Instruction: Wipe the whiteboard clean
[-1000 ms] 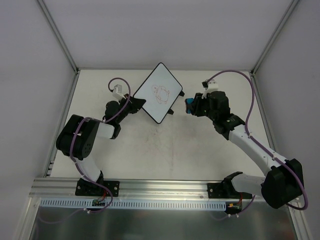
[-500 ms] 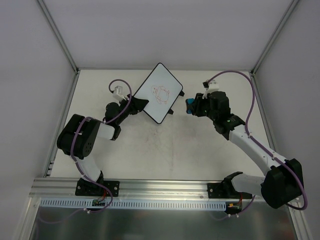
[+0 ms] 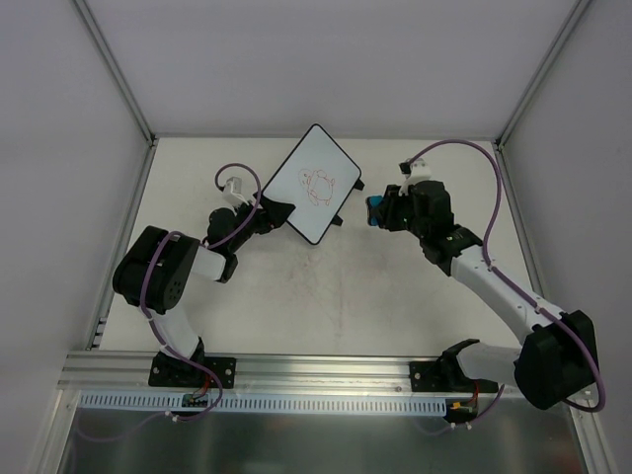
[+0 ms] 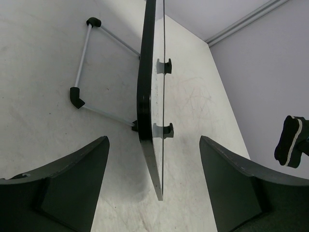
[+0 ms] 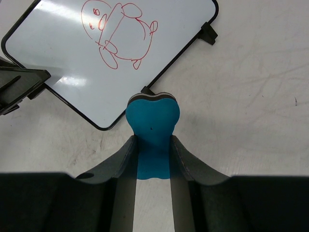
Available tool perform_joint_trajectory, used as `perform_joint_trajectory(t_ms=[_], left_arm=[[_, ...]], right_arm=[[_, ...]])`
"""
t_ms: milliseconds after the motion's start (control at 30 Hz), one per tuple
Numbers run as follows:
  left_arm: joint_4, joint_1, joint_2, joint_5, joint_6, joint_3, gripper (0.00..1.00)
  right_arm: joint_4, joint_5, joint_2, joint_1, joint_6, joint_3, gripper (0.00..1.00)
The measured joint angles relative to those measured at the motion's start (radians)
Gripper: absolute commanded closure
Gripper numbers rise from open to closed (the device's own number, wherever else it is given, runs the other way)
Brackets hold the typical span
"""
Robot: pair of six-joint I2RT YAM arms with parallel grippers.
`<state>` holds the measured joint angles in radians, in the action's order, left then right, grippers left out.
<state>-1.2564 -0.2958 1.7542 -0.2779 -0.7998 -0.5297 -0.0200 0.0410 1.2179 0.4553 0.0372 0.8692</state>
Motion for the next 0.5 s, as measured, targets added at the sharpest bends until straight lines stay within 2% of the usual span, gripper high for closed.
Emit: perform_joint_trajectory(t_ms=[267, 367, 400, 500], left_arm=[[-0.003, 0.005, 0.0, 0.0, 0.006, 0.0, 0.27], [-0.003, 0.019, 0.0, -0.002, 0.001, 0.0, 0.41], [-0.003, 0.024, 0.0, -0.004, -0.002, 0.0, 0.51], [-0.003, 0.036, 0.0, -0.007, -0.004, 0.0, 0.63]], right_arm=[[-0.001, 0.002, 0.025, 0.0, 0.0, 0.0, 1.0], [-0.002, 0.006, 0.039, 0.0, 0.0, 0.0, 1.0], [-0.002, 0.009, 0.044, 0.0, 0.0, 0.0, 1.0], [-0.002, 0.018, 0.057, 0.0, 0.0, 0.0, 1.0]])
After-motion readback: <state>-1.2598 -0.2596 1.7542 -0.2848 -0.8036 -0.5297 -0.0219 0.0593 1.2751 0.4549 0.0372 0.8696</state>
